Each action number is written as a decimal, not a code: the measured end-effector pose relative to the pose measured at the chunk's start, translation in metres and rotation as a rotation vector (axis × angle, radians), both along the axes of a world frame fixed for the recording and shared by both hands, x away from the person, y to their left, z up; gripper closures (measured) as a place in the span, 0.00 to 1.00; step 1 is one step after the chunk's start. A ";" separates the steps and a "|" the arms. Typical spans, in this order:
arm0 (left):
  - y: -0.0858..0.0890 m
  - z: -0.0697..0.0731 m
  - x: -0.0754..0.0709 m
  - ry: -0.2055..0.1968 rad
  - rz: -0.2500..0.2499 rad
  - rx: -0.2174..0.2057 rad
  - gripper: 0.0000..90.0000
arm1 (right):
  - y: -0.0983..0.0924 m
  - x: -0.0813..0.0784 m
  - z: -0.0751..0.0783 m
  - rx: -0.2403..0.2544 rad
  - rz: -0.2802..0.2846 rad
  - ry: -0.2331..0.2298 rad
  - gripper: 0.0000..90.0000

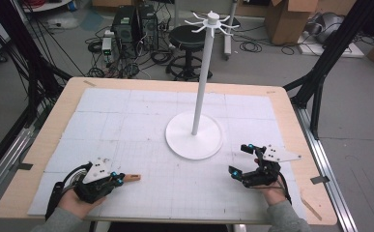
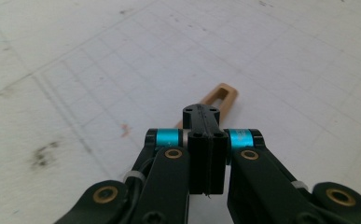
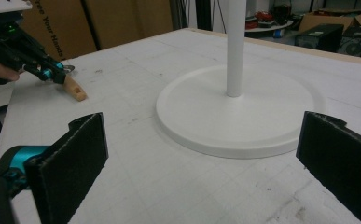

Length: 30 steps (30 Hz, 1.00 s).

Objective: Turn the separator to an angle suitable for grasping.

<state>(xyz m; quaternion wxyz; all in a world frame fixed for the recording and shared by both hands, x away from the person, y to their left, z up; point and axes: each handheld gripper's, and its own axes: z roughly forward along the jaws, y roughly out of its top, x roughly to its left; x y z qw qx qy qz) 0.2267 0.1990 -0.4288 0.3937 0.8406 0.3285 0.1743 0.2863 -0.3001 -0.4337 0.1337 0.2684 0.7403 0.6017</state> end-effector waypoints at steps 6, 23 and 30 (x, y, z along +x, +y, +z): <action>-0.007 -0.005 0.000 0.011 -0.024 0.041 1.00 | 0.000 0.000 0.000 -0.002 -0.002 0.000 0.01; -0.008 -0.014 0.016 0.021 0.006 0.064 1.00 | 0.001 0.001 -0.001 -0.008 -0.002 0.002 0.01; -0.006 -0.014 0.018 0.020 0.011 0.044 1.00 | 0.001 0.000 0.000 -0.007 -0.003 0.005 0.01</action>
